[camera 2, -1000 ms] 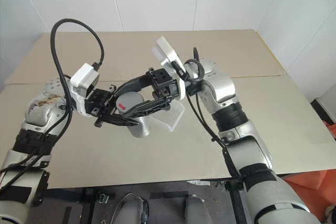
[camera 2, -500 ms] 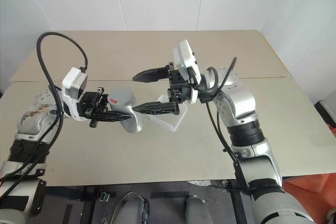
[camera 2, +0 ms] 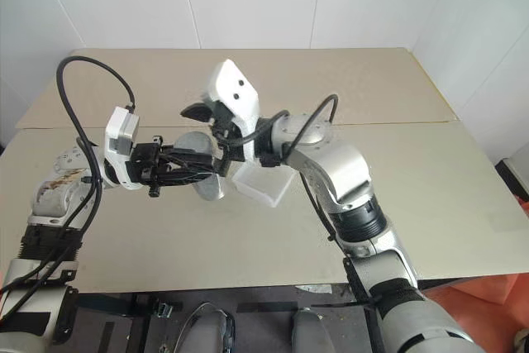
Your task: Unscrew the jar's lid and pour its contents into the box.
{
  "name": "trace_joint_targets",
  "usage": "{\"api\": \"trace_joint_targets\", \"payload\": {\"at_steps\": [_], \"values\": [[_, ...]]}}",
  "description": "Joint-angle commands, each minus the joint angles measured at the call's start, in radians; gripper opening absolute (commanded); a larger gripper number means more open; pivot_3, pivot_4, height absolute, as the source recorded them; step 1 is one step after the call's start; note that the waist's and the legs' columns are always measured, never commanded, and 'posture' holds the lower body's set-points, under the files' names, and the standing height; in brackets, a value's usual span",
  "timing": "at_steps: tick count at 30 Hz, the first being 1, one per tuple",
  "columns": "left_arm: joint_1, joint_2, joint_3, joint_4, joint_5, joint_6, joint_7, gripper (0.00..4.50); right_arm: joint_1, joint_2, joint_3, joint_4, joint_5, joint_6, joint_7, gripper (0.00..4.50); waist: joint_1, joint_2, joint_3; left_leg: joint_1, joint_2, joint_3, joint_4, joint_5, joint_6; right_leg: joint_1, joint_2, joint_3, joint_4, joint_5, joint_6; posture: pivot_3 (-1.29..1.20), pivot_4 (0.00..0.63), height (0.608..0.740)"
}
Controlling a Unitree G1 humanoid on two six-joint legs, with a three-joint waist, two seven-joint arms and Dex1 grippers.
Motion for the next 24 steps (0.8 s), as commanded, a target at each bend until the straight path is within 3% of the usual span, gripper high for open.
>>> {"api": "trace_joint_targets", "payload": {"at_steps": [1,24], "values": [[-0.011,0.006,0.026,-0.044,-0.007,-0.006,-0.004,1.93,-0.029,0.013,-0.015,0.005,-0.013,0.007,-0.030,4.48,0.000,0.000,0.000,0.000,0.000,0.000,0.000,0.000,0.000,0.000,0.000,0.000,0.000,0.000,0.000,0.00,0.150,0.740],[0.052,0.085,0.099,-0.101,-0.044,0.038,-0.033,1.93,0.049,-0.184,-0.148,-0.026,0.038,-0.020,0.032,4.48,-0.003,0.000,0.000,-0.001,0.000,0.000,0.000,0.000,0.000,0.000,0.000,0.000,-0.001,0.000,0.000,0.00,0.150,0.740]]}}
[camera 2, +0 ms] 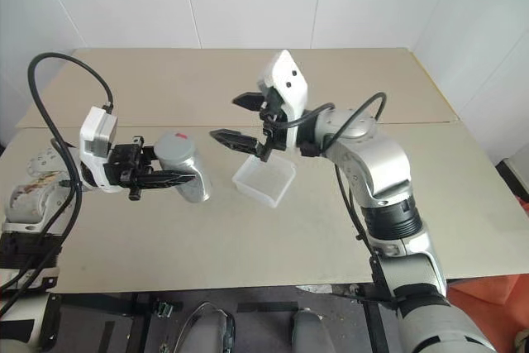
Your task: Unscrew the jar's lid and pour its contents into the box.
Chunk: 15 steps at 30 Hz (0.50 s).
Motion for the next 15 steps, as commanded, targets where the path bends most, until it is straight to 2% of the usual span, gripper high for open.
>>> {"api": "trace_joint_targets", "payload": {"at_steps": [1,8,15], "values": [[-0.006,0.011,0.028,-0.035,-0.023,0.006,-0.005,1.93,-0.012,-0.008,-0.028,-0.030,0.005,-0.020,-0.001,4.48,-0.006,0.000,0.000,0.000,0.000,0.000,0.000,0.000,0.000,0.000,0.000,0.000,0.000,0.000,0.000,0.00,0.150,0.740],[-0.037,-0.023,0.003,0.005,0.009,-0.017,0.007,1.93,-0.032,0.017,-0.062,-0.117,0.098,0.023,0.004,4.48,-0.002,0.000,0.000,0.000,0.000,0.000,0.000,0.000,0.000,0.000,0.000,0.000,0.000,0.000,0.000,0.00,0.150,0.740],[-0.083,-0.075,-0.026,0.049,0.041,-0.043,0.002,1.93,-0.074,0.108,0.038,-0.146,0.081,0.042,-0.044,4.48,-0.004,0.000,0.000,0.000,0.000,0.000,0.000,0.000,0.000,0.000,0.000,0.000,0.000,0.000,0.000,0.00,0.150,0.740]]}}
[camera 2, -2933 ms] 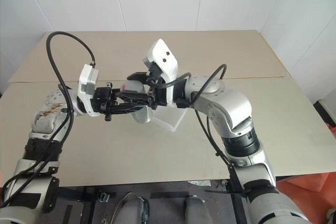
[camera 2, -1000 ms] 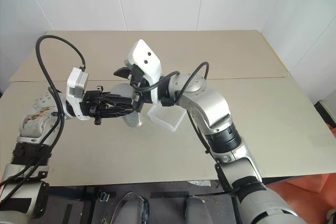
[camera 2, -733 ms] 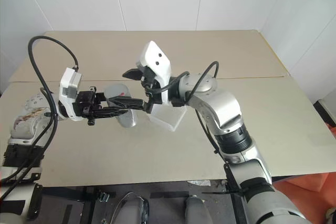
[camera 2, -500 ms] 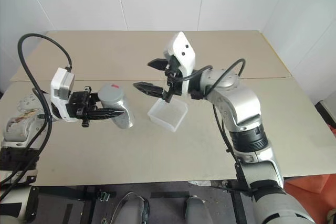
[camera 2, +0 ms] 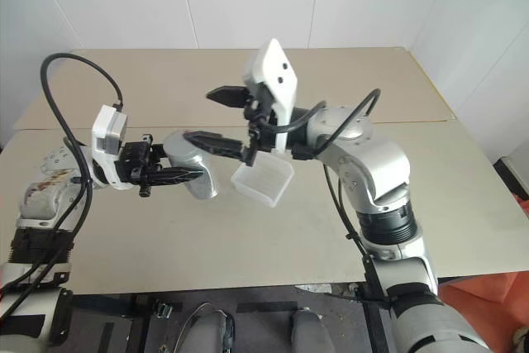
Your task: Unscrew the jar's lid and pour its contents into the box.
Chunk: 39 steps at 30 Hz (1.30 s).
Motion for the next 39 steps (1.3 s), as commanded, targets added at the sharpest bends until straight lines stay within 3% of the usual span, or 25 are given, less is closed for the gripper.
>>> {"api": "trace_joint_targets", "payload": {"at_steps": [1,12,39], "values": [[-0.037,-0.006,0.003,0.005,0.002,-0.025,-0.010,1.93,-0.054,0.038,0.037,-0.010,-0.020,0.002,-0.032,4.48,-0.001,0.000,0.000,0.000,0.000,0.000,0.000,0.000,0.000,0.000,0.000,0.000,0.000,0.000,0.000,0.00,0.150,0.740],[-0.049,-0.005,0.009,0.018,0.007,-0.031,-0.024,1.93,-0.104,0.070,0.132,0.082,-0.143,-0.029,-0.048,4.48,0.001,0.000,0.000,-0.001,0.000,0.000,0.000,0.000,0.000,0.000,0.000,0.000,0.000,0.000,0.000,0.00,0.150,0.740],[-0.032,0.037,0.023,0.009,-0.004,-0.021,-0.039,1.93,-0.006,-0.099,0.025,-0.004,-0.098,0.002,-0.055,4.48,0.001,0.000,0.000,-0.001,0.000,0.000,0.000,0.000,0.000,0.000,0.000,0.000,-0.001,0.000,0.000,0.00,0.150,0.740]]}}
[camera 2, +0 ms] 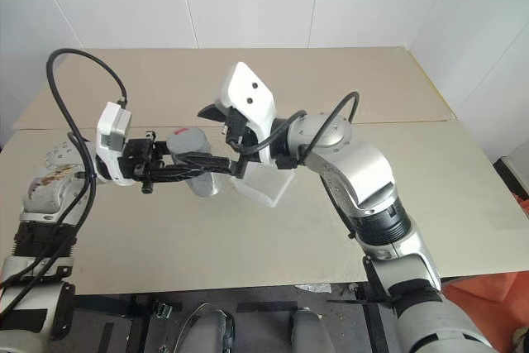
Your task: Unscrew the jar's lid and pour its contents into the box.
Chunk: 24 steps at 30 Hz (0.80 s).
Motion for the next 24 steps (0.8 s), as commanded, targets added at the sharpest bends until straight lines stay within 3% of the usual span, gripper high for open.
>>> {"api": "trace_joint_targets", "payload": {"at_steps": [1,17,24], "values": [[-0.006,0.017,0.027,-0.027,-0.020,-0.007,-0.025,1.93,0.001,-0.033,-0.078,-0.001,-0.014,0.001,-0.029,4.48,0.000,0.000,0.000,0.000,0.000,0.000,0.000,0.000,0.000,0.000,0.000,0.000,0.000,0.000,0.000,0.00,0.150,0.740],[-0.006,0.006,0.025,-0.019,-0.007,-0.014,-0.020,1.93,0.063,-0.093,-0.096,-0.105,0.057,-0.028,0.093,4.48,0.002,0.000,0.000,0.000,0.000,0.000,0.000,0.000,0.000,0.000,0.000,0.000,0.000,0.000,0.000,0.00,0.150,0.740],[-0.021,-0.015,0.015,-0.006,0.007,-0.026,-0.016,1.93,0.005,-0.022,-0.058,-0.084,0.061,0.020,0.047,4.48,-0.002,0.000,0.000,0.000,0.000,0.000,0.000,0.000,0.000,0.000,0.000,0.000,0.000,0.000,0.000,0.00,0.150,0.740]]}}
